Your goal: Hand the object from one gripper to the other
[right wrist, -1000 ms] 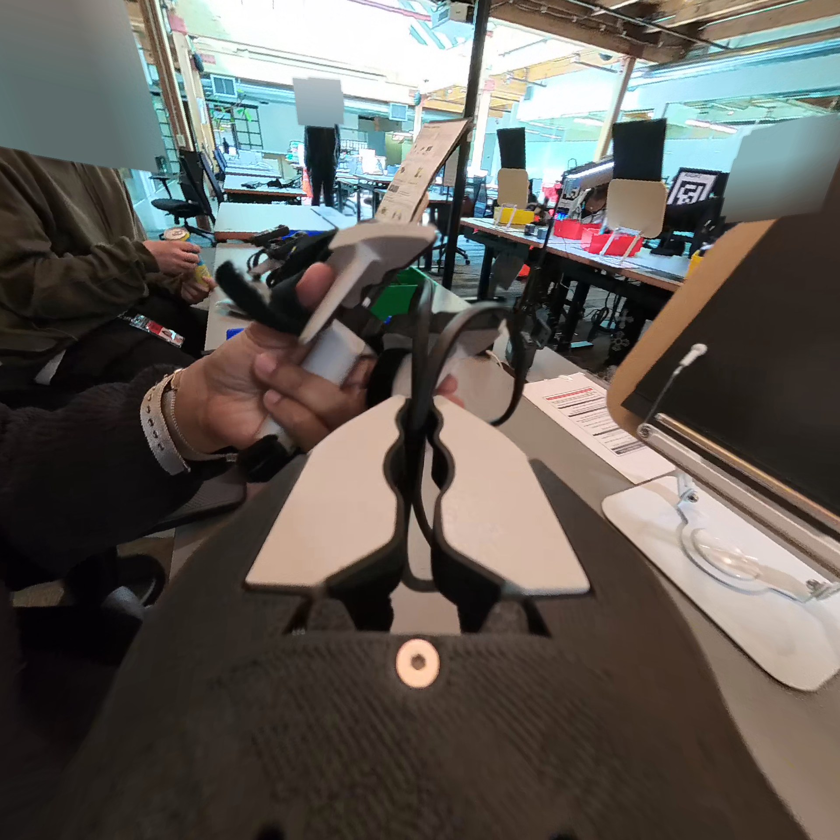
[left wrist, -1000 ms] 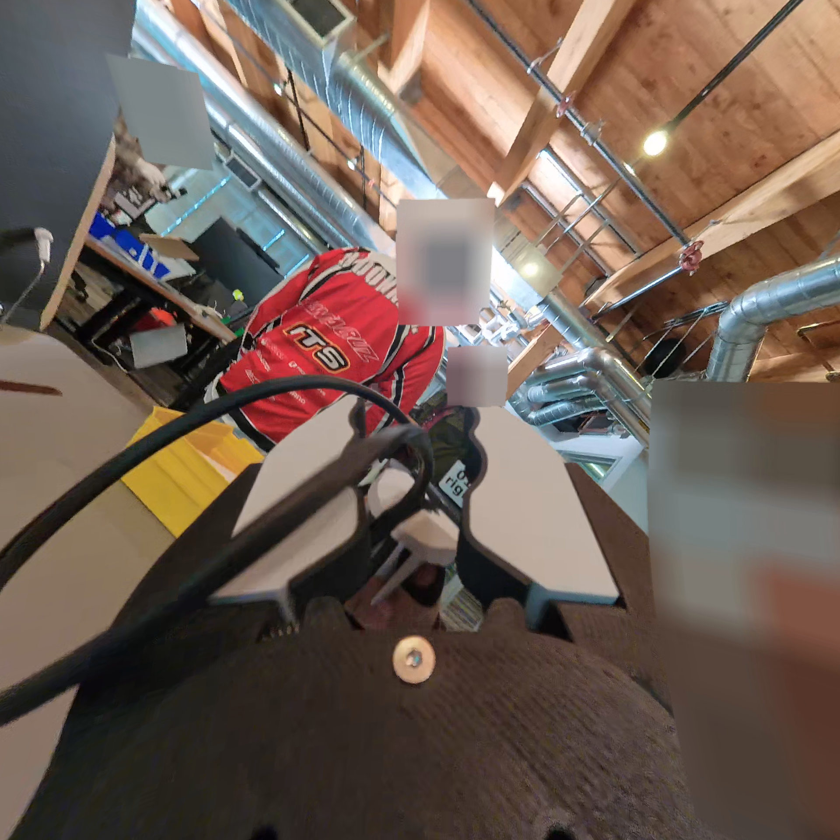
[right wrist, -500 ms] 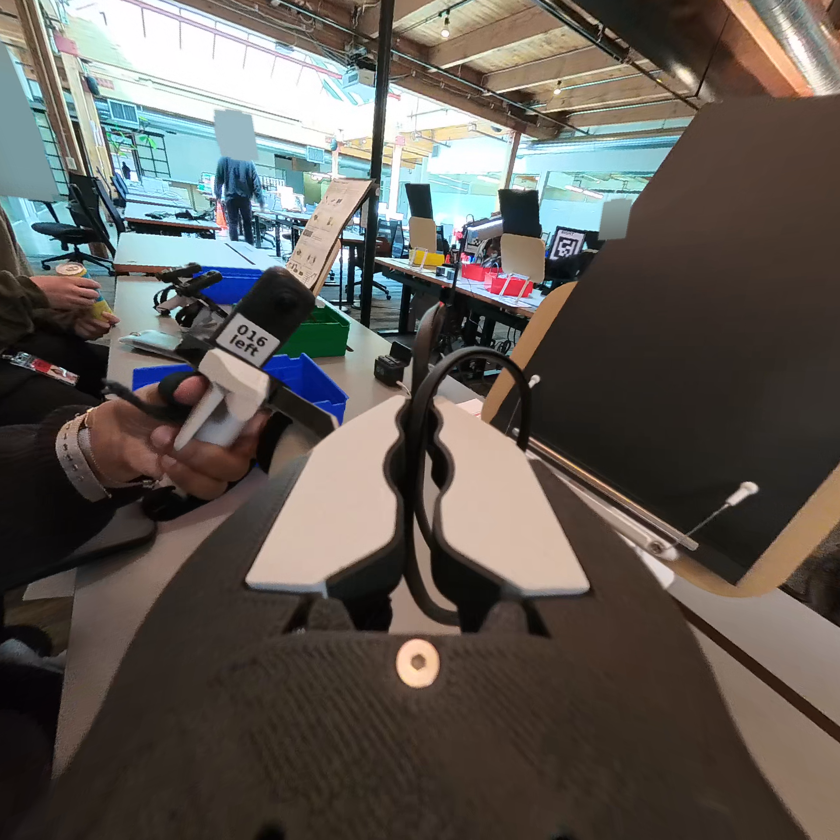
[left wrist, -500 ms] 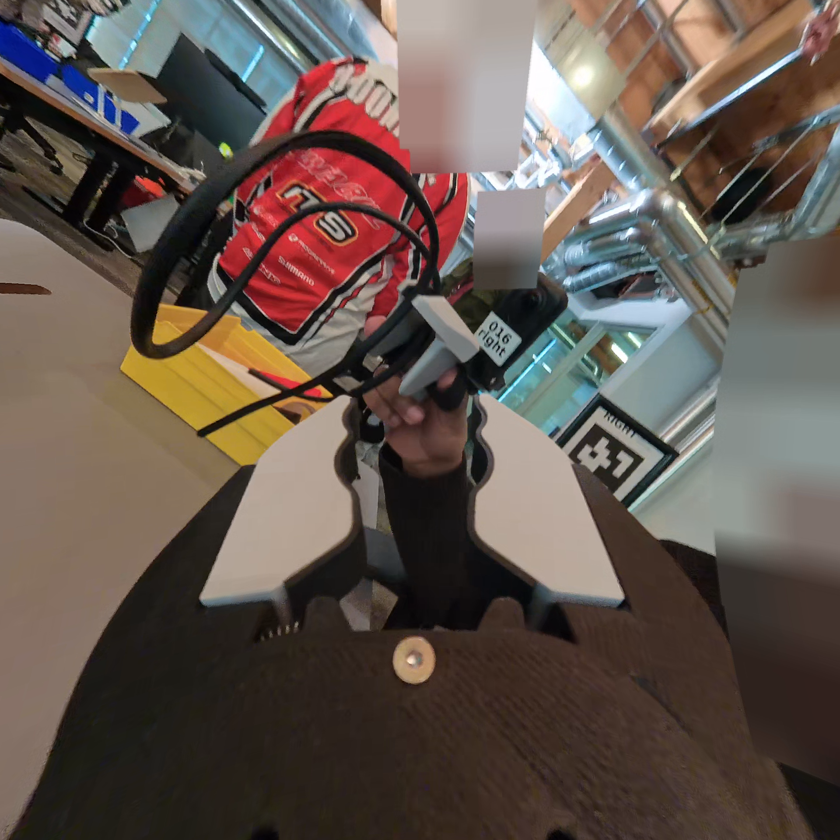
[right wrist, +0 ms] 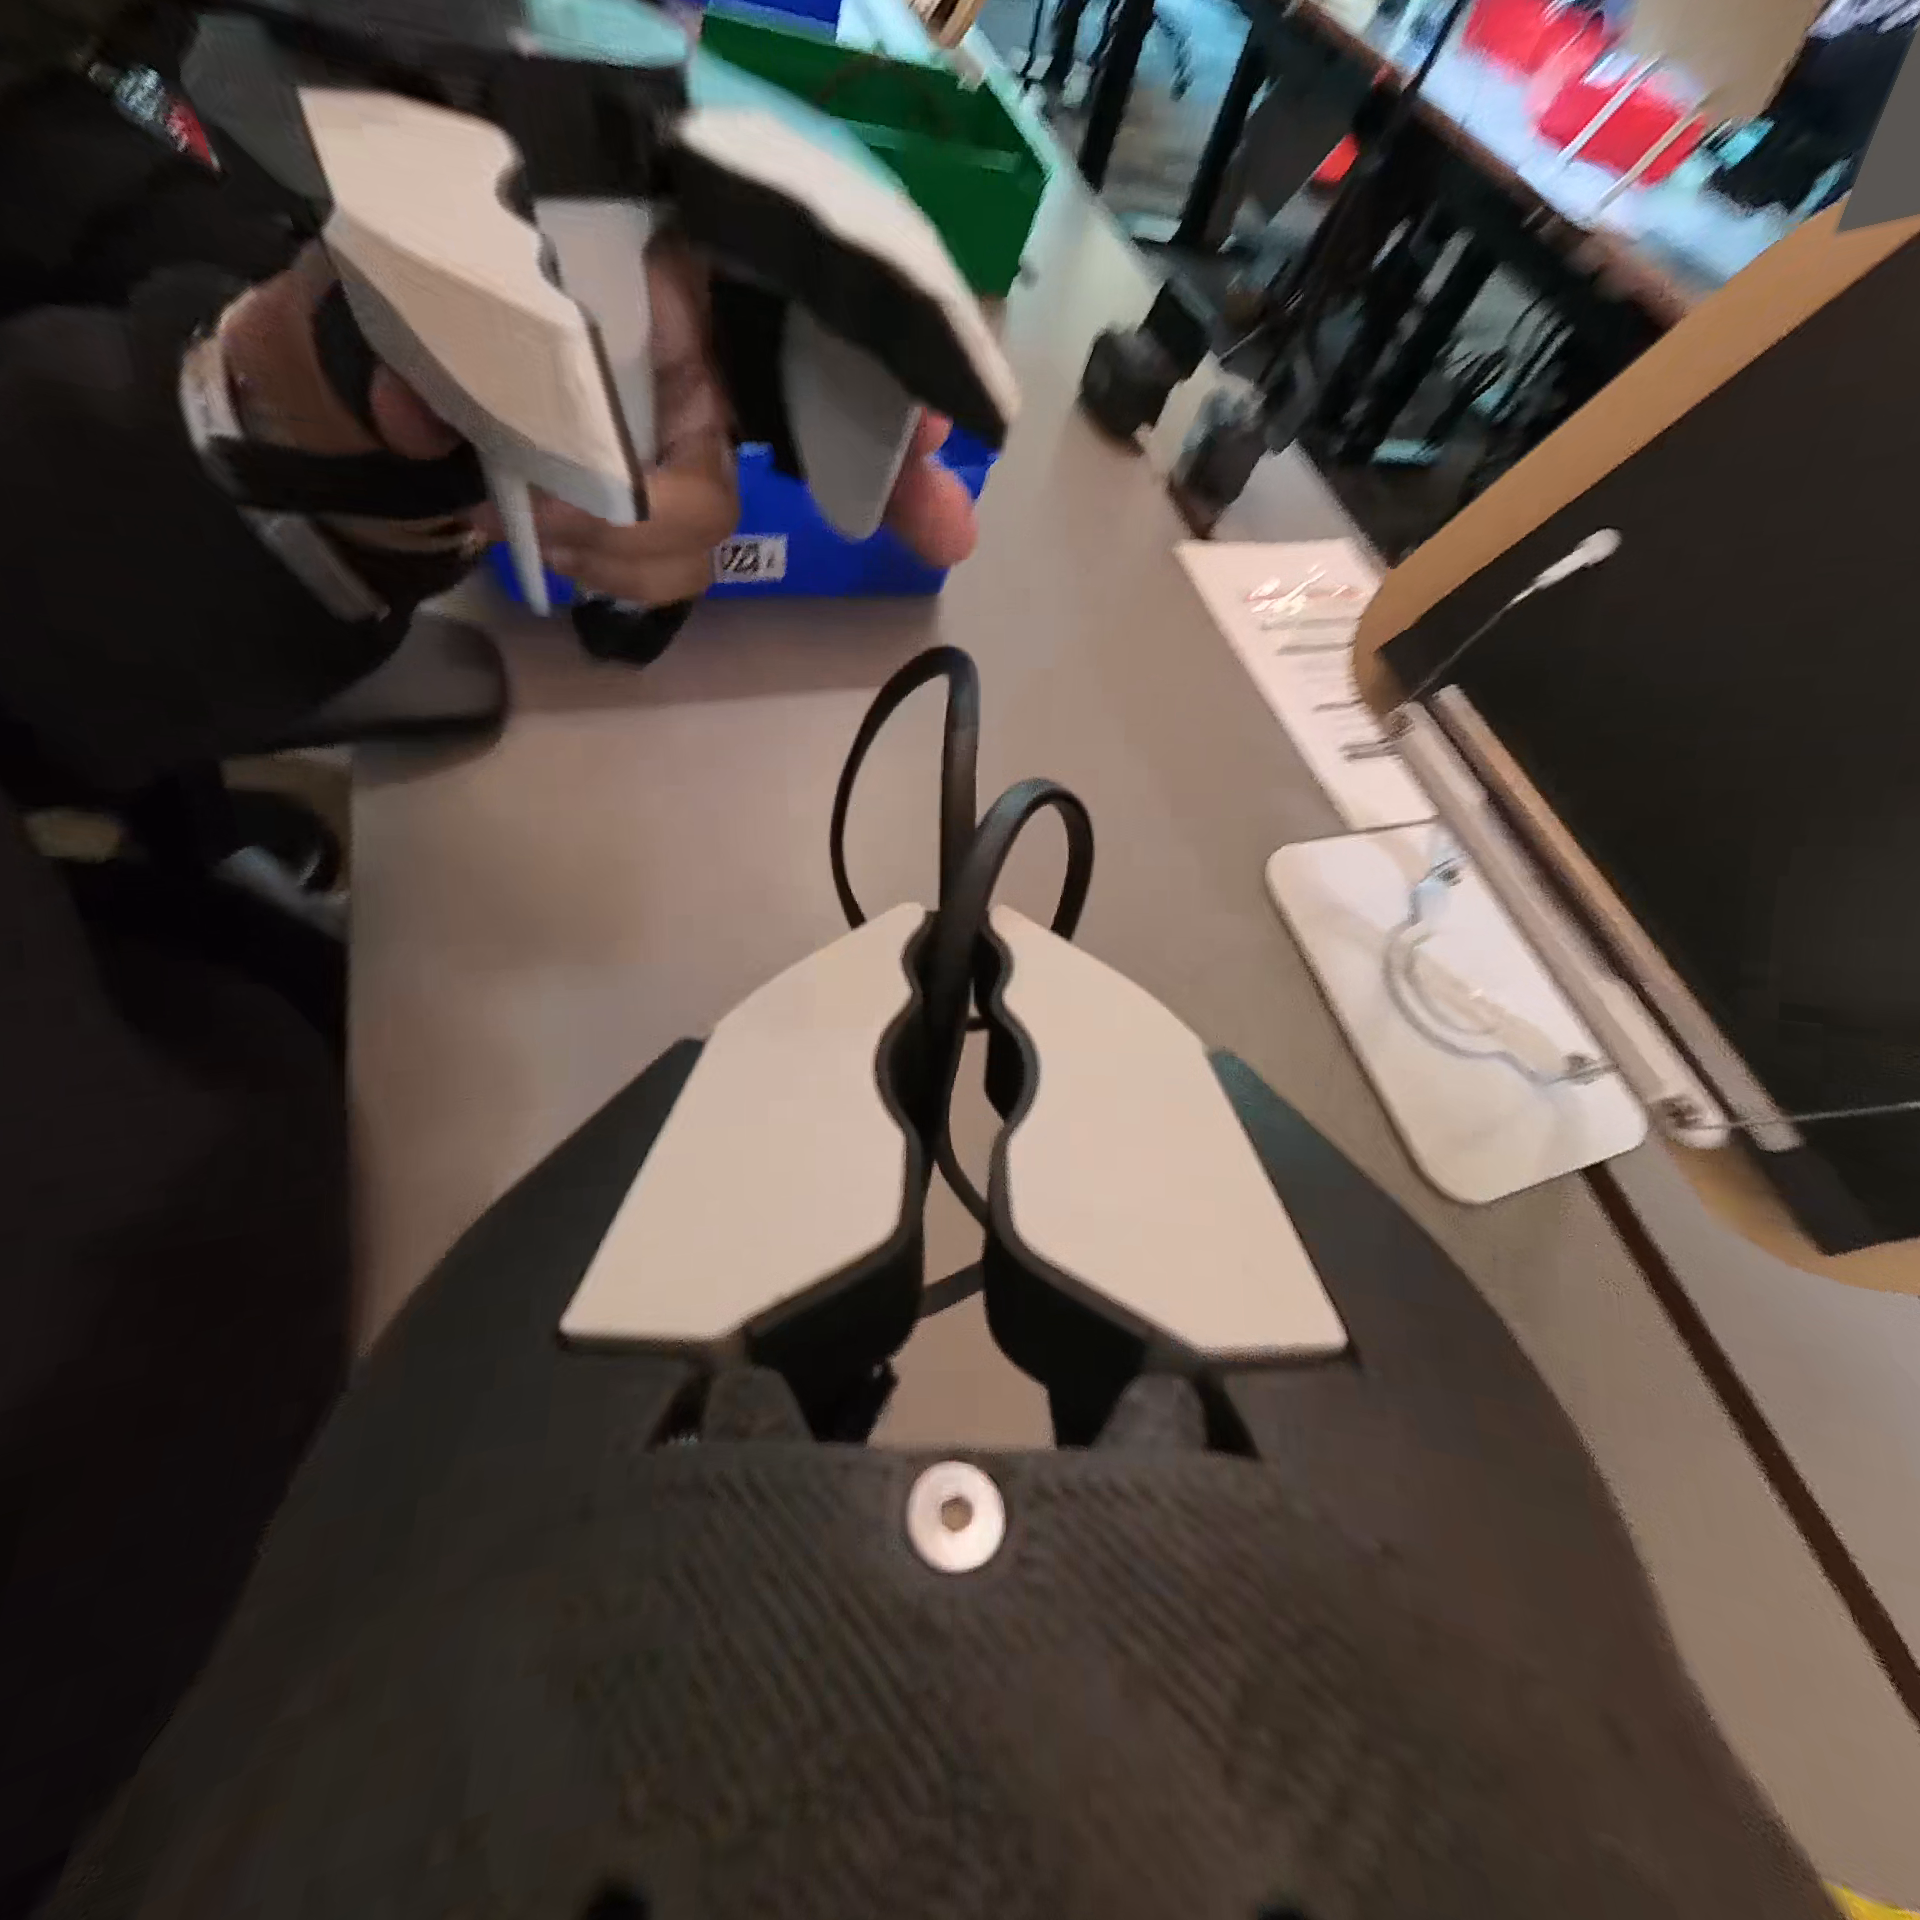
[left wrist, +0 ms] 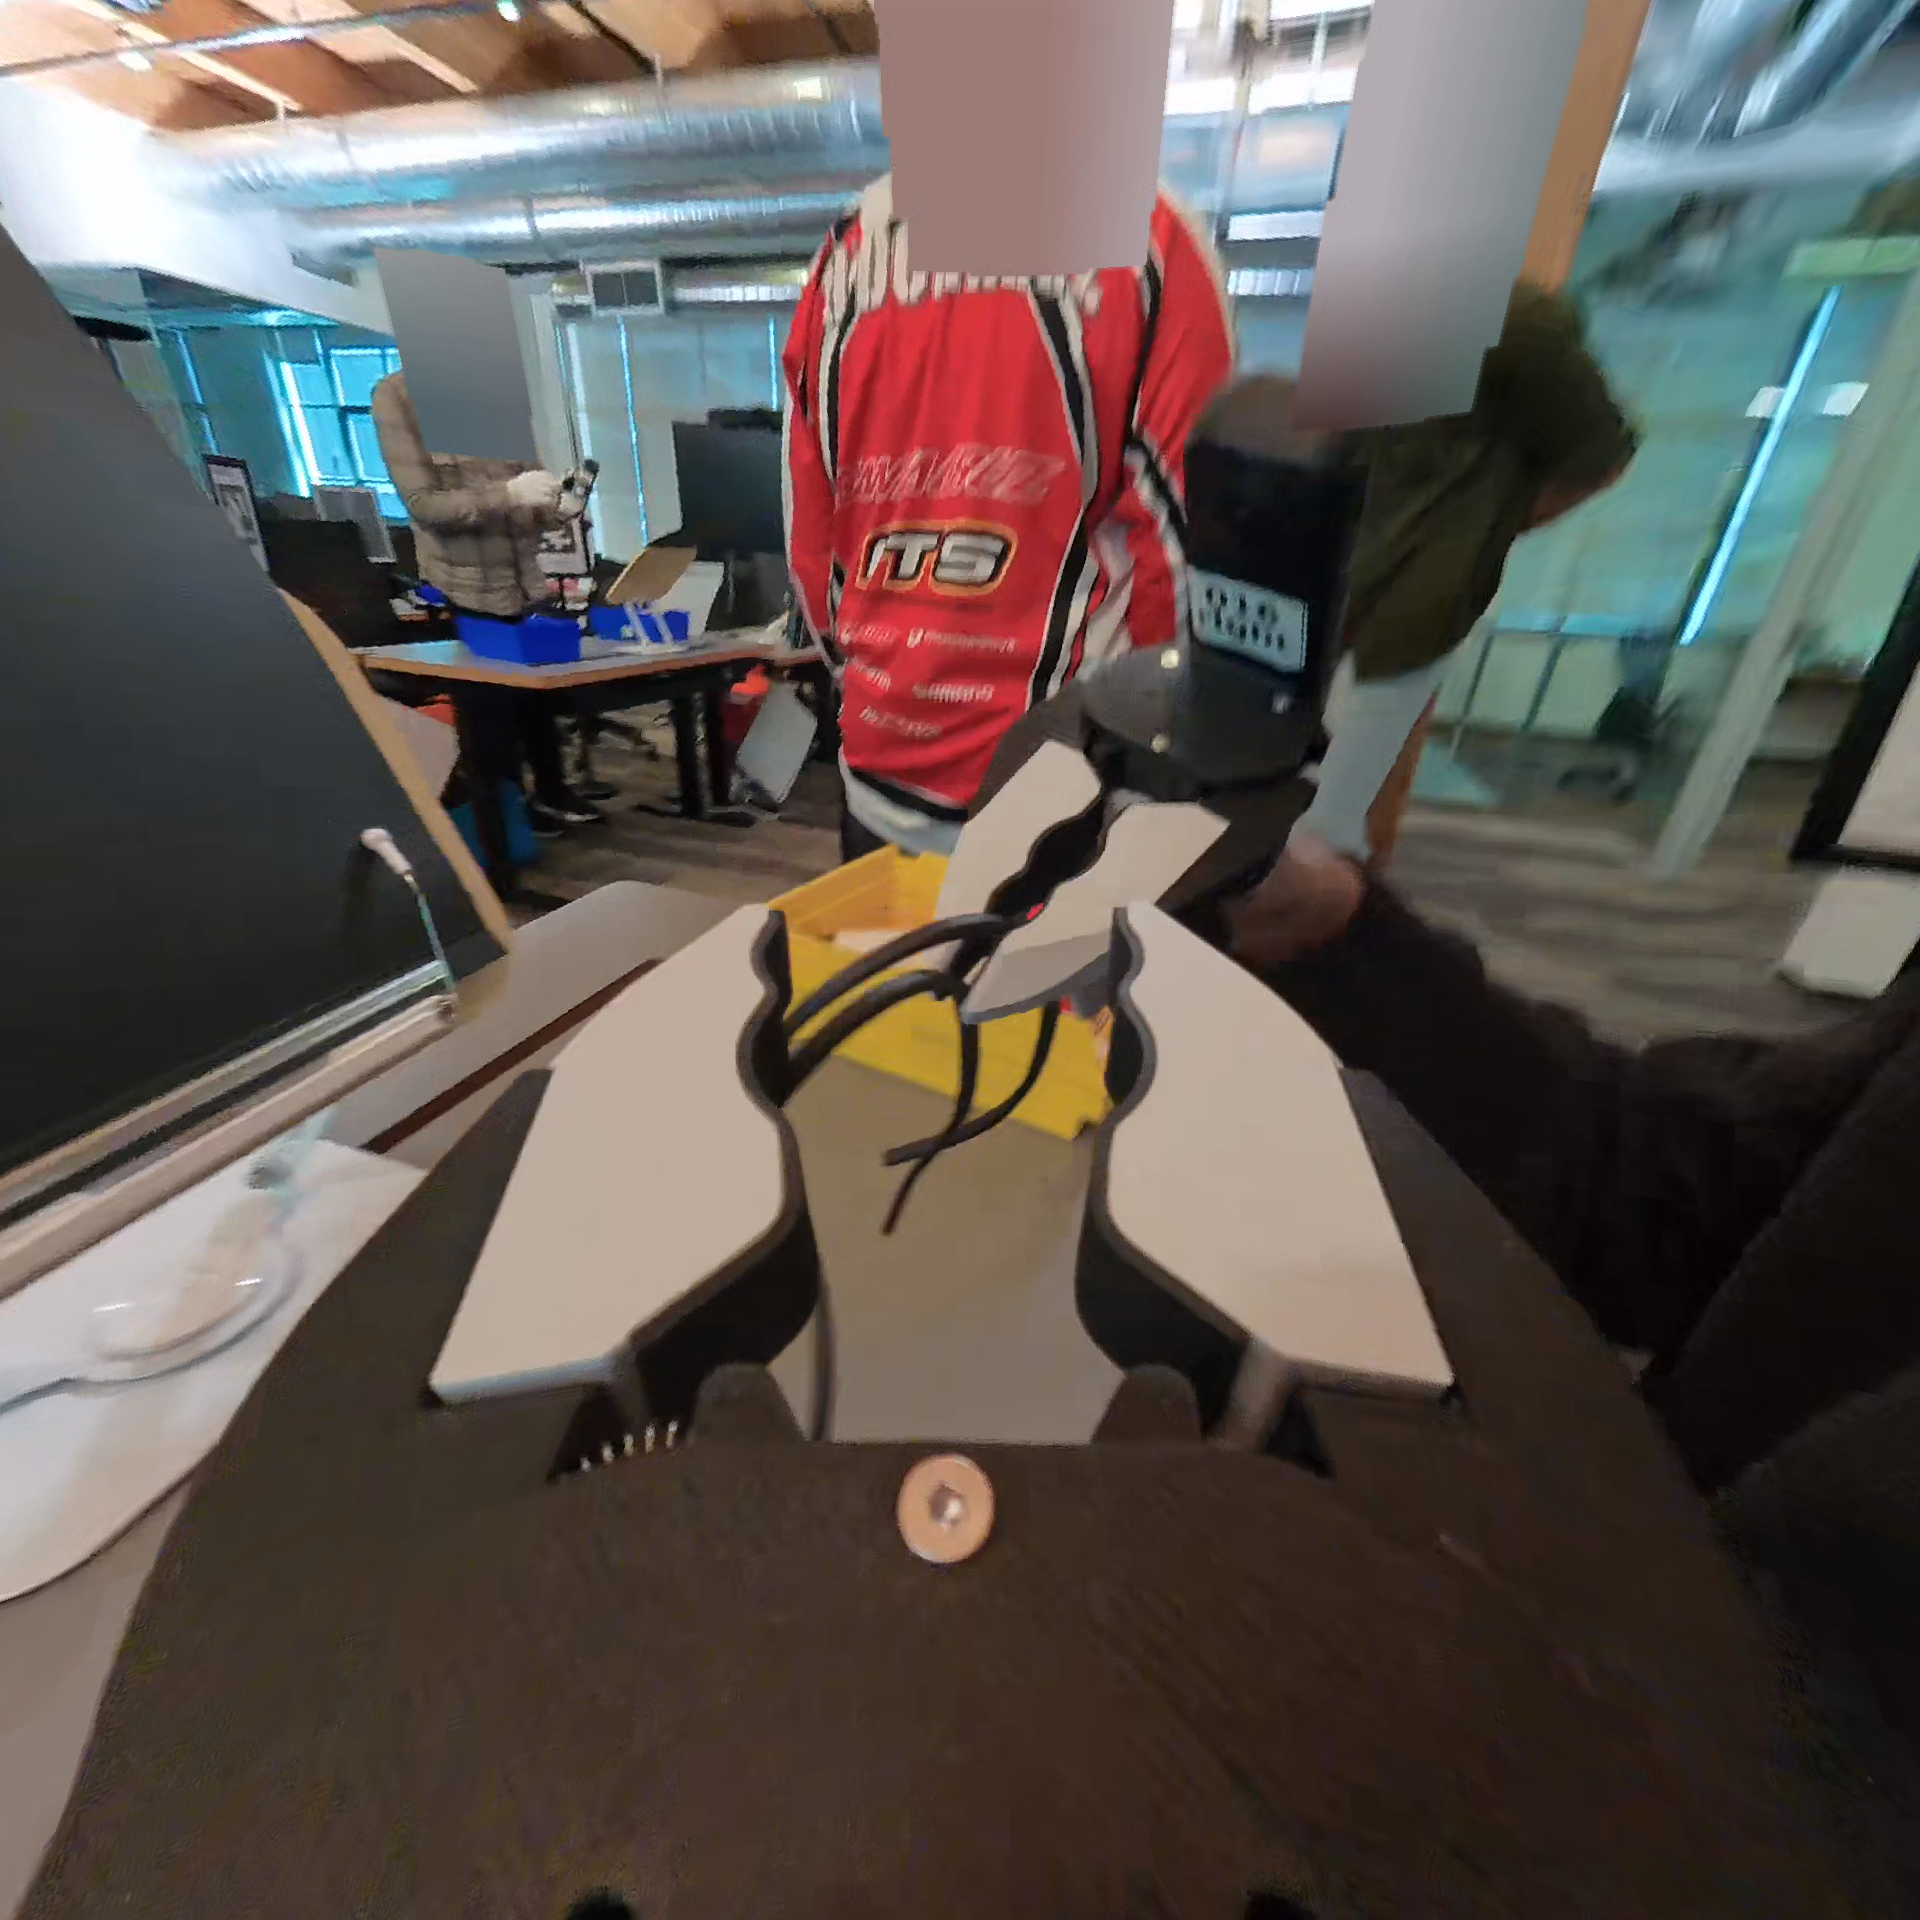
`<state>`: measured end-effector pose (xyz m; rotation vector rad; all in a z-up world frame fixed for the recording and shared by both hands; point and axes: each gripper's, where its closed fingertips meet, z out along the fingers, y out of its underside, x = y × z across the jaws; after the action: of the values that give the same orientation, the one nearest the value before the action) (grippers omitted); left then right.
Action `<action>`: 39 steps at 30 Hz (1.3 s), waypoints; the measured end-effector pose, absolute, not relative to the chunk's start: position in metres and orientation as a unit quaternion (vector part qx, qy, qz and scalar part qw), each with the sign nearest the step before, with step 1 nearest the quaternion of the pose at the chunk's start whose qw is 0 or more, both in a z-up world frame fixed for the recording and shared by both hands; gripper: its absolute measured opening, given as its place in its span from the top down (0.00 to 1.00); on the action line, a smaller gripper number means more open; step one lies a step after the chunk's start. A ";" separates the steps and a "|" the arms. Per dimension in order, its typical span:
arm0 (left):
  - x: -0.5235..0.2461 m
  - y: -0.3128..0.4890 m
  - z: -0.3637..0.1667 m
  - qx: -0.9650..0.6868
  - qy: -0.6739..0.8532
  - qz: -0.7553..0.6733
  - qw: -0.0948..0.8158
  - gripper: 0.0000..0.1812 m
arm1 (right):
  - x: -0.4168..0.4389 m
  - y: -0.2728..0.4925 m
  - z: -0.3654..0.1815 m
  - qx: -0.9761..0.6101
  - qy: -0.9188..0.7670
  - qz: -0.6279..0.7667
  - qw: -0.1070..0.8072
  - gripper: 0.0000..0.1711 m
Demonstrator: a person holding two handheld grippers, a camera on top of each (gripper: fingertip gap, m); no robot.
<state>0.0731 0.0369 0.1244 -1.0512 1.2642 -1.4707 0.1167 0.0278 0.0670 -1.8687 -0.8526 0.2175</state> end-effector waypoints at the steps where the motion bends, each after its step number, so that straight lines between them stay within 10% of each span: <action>1: 0.074 0.036 0.119 -0.422 0.532 -0.571 0.461 0.67 | 0.115 0.025 0.061 -0.785 -0.362 0.097 0.493 0.97; 9: 0.093 0.017 0.025 -0.363 0.759 -0.263 0.473 0.68 | 0.099 -0.003 0.018 -0.819 -0.423 0.138 0.362 0.96; 20: 0.102 -0.008 -0.015 -0.315 0.816 -0.229 0.427 0.93 | 0.094 -0.020 -0.014 -0.843 -0.454 0.114 0.267 0.96; 29: 0.103 0.015 0.009 -0.360 0.766 -0.269 0.460 0.94 | 0.110 0.004 0.018 -0.819 -0.435 0.028 0.374 0.71; 39: 0.089 0.079 0.077 -0.471 0.560 -0.434 0.525 0.94 | 0.119 0.022 0.123 -0.707 -0.331 0.033 0.624 0.77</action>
<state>0.0887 0.0792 0.0774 -1.1272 1.3403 -1.0389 0.1193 0.0220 0.1235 -1.6243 -0.7594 0.0748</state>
